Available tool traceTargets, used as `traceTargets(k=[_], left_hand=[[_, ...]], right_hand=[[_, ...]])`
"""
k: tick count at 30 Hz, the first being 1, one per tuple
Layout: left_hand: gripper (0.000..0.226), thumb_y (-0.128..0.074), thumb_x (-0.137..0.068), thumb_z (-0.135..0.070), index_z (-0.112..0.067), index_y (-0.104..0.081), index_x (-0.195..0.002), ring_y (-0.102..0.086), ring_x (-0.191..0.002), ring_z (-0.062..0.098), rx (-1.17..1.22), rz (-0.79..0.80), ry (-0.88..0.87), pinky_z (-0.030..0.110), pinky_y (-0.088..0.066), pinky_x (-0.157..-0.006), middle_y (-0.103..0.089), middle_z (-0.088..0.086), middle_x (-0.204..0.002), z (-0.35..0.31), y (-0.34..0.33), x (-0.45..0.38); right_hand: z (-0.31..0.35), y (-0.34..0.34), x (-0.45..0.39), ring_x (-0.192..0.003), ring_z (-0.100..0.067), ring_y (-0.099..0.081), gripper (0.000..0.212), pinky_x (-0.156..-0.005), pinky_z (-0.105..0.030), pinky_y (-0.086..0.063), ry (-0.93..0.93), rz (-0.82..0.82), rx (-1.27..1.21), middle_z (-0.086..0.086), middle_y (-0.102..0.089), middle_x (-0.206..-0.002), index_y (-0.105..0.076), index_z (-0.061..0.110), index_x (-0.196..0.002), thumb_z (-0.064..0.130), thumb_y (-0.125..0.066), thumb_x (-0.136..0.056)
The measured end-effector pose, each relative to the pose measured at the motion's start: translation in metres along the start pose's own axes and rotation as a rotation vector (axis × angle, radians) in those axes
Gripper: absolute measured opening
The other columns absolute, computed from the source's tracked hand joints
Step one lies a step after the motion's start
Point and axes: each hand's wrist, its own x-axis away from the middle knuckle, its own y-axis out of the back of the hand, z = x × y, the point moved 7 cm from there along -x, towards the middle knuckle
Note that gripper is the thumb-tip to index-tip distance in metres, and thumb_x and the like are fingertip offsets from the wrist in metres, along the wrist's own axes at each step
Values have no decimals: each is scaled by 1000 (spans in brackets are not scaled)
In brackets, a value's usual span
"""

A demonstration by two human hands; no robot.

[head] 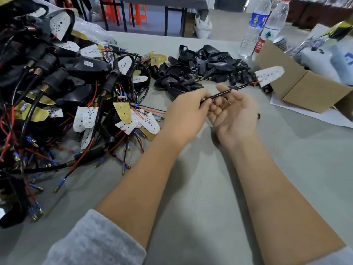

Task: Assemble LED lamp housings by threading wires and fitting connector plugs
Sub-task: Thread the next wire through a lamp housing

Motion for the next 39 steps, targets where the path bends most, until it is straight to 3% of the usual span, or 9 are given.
traceTargets(k=[5, 10, 13, 18, 20, 22, 27, 35, 39], left_hand=[[20, -52, -96, -28, -31, -67, -109, -57, -86, 14, -52, 83, -34, 37, -49, -79, -62, -12, -85, 10, 5, 0], [31, -43, -99, -39, -18, -62, -86, -56, -80, 22, -301, 26, 3, 33, -39, -61, -62, -2, -77, 24, 18, -3], [43, -41, -99, -40, -17, -39, -63, -43, -61, 20, -274, -55, 35, 34, -28, -54, -45, -1, -59, 29, 26, -3], [40, -43, -99, -36, -22, -41, -61, -45, -60, 13, -235, -43, 62, 28, -28, -51, -47, -3, -58, 39, 25, -2], [27, -44, -99, -32, -23, -59, -78, -53, -76, 19, -232, -13, 48, 33, -39, -61, -57, -5, -71, 38, 21, -1], [21, -46, -96, -23, -19, -65, -105, -50, -104, 24, -282, -28, 4, 40, -43, -84, -59, 2, -105, 36, 17, -1], [50, -43, -92, -12, -21, -42, -142, -17, -145, 25, -354, 77, 20, 44, -21, -117, -28, 3, -157, 45, 10, -2], [34, -50, -94, -24, -24, -62, -126, -41, -120, 28, -342, -13, 68, 40, -35, -104, -59, 2, -118, 50, 17, -5], [32, -47, -95, -25, -26, -67, -121, -45, -117, 28, -302, 24, 70, 42, -39, -102, -64, 2, -116, 48, 15, -4]], right_hand=[[-2, -3, -1, -52, -7, -51, 17, -58, -19, -45, 90, -28, 347, 6, -52, -53, -65, 10, -91, 8, -50, -99], [10, 10, -4, -52, -9, -49, 24, -59, -21, -45, 156, -121, 256, 3, -47, -59, -62, 10, -89, 18, -46, -103], [17, 17, -5, -51, -9, -48, 26, -55, -20, -45, 179, -187, 167, 3, -46, -58, -61, 11, -86, 20, -45, -104], [10, 14, -4, -51, -10, -49, 20, -54, -21, -45, 115, -164, 233, 3, -50, -56, -62, 11, -85, 19, -53, -100], [5, 5, -2, -53, -10, -53, 12, -56, -21, -46, 84, -67, 399, 3, -55, -58, -65, 11, -86, 15, -58, -96], [0, -4, 1, -55, -9, -56, 10, -57, -20, -47, 87, 24, 613, 1, -61, -63, -67, 13, -86, 12, -61, -94], [-8, -16, 5, -54, -8, -56, 17, -55, -17, -46, 174, 114, 920, -5, -65, -69, -66, 16, -82, 4, -60, -93], [10, 11, 0, -43, -8, -45, 26, -52, -25, -43, 258, -271, 538, 10, -44, -46, -50, 14, -81, 25, -43, -104], [10, 15, -3, -44, -10, -45, 22, -49, -21, -43, 152, -239, 238, 4, -46, -51, -55, 12, -80, 20, -51, -101]])
